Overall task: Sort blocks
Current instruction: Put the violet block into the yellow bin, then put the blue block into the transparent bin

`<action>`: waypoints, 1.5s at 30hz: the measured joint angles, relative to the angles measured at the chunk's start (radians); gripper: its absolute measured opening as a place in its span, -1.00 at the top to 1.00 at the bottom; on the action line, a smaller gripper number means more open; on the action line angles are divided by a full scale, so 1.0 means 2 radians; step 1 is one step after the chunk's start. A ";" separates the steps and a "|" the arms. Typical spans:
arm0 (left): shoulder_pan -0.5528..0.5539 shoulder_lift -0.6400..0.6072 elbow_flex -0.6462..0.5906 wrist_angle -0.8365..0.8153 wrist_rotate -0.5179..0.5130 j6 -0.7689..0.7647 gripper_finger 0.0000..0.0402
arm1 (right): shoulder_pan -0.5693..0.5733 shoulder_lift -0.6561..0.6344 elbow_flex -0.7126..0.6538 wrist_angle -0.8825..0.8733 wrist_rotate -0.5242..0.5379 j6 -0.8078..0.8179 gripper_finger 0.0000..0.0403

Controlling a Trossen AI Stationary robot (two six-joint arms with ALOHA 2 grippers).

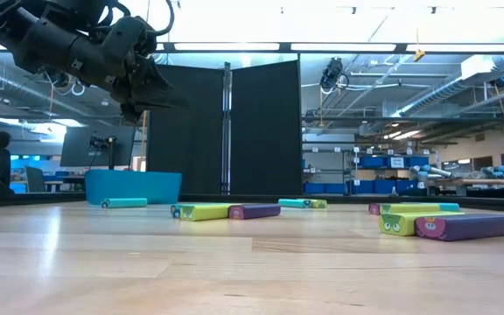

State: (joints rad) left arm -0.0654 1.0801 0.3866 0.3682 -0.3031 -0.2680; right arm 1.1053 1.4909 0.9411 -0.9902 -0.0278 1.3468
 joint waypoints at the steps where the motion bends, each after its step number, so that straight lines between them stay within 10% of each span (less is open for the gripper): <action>1: 0.000 0.000 0.000 0.000 0.000 0.000 0.96 | 0.000 0.003 0.000 0.000 -0.002 -0.003 0.46; 23: 0.000 0.000 0.000 -0.001 0.000 -0.001 0.96 | -0.014 0.040 -0.054 0.098 -0.055 -0.056 0.46; 35: 0.000 0.000 0.000 -0.003 0.009 -0.003 0.96 | -0.047 0.040 -0.060 0.088 -0.078 -0.083 -0.01; 45: 0.000 0.000 0.000 -0.005 0.010 -0.003 0.96 | -0.071 0.039 0.023 -0.066 -0.090 -0.145 0.19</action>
State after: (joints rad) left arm -0.0654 1.0801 0.3866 0.3584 -0.2832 -0.2746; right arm 0.9643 1.5688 0.9870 -1.1229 -0.2083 1.0566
